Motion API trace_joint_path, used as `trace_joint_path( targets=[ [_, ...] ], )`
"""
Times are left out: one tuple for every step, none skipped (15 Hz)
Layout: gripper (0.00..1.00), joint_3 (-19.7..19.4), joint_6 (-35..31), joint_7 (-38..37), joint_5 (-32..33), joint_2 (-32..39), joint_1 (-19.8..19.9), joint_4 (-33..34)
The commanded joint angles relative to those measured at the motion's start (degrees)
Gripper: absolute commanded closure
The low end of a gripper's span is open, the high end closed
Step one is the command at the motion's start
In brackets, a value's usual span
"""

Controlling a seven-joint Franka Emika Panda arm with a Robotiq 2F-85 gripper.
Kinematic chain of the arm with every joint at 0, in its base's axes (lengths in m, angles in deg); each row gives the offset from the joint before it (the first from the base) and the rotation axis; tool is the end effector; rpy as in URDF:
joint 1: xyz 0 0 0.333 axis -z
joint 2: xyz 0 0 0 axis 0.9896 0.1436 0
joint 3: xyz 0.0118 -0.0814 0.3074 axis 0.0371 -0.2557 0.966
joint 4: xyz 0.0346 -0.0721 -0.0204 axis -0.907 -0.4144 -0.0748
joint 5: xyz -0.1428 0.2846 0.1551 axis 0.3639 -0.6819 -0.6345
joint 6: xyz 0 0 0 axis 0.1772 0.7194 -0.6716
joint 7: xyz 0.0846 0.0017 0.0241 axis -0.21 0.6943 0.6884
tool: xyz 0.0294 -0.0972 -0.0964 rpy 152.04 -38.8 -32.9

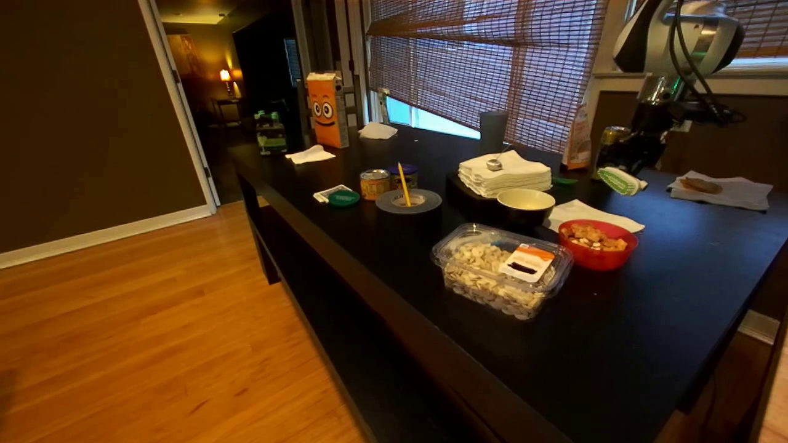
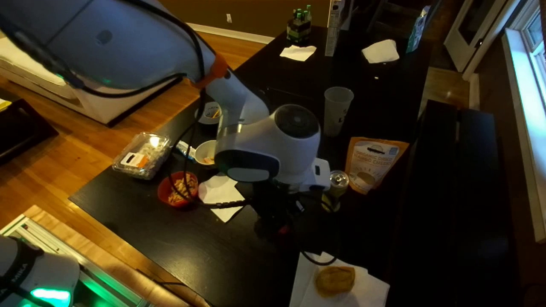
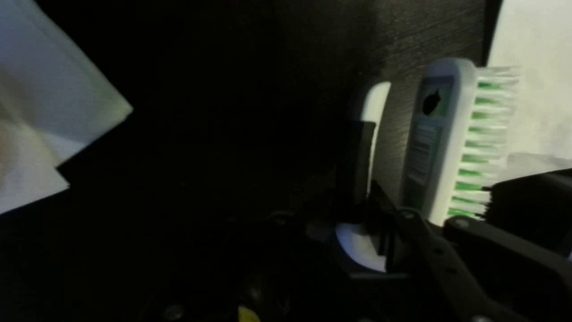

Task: Correctly position the brush that is on the table

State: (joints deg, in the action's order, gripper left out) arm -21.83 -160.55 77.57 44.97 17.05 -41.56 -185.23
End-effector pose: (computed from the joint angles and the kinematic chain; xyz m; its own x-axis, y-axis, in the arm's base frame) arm 0.3889 -0.3976 0.1511 0.9190 -0.3906 0.0542 -0.3829 -0.9167 -0.1147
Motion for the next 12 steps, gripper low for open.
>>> trace_joint_path(
  targets=[
    [0.94, -5.0, -13.9, -8.6, 7.0, -5.0, -6.3, -10.7],
    [0.94, -7.7, -17.4, -12.2, 10.3, -5.1, -8.9, -12.7],
    [0.94, -10.9, -20.5, -15.9, 13.8, -5.1, -12.0, -14.3],
    [0.94, -15.2, -22.9, -20.0, 17.7, -4.5, -15.9, -15.4],
    [0.94, -20.1, -25.4, -23.4, 21.0, -3.7, -20.5, -16.5],
    [0.94, -24.8, -27.3, -26.4, 23.7, -2.2, -24.8, -16.6],
    [0.94, -29.2, -28.9, -30.1, 27.5, -0.6, -28.7, -16.7],
    [0.94, -33.9, -29.8, -31.0, 27.3, 1.6, -33.6, -16.0],
    [0.94, -38.4, -30.9, -32.6, 28.2, 3.2, -38.0, -16.0],
    [0.94, -42.8, -31.0, -33.2, 28.4, 3.8, -42.4, -16.8],
    [0.94, -46.4, -31.0, -33.9, 28.0, 5.0, -46.7, -17.3],
    [0.94, -49.5, -30.1, -34.6, 27.6, 5.6, -50.9, -18.2]
  ],
)
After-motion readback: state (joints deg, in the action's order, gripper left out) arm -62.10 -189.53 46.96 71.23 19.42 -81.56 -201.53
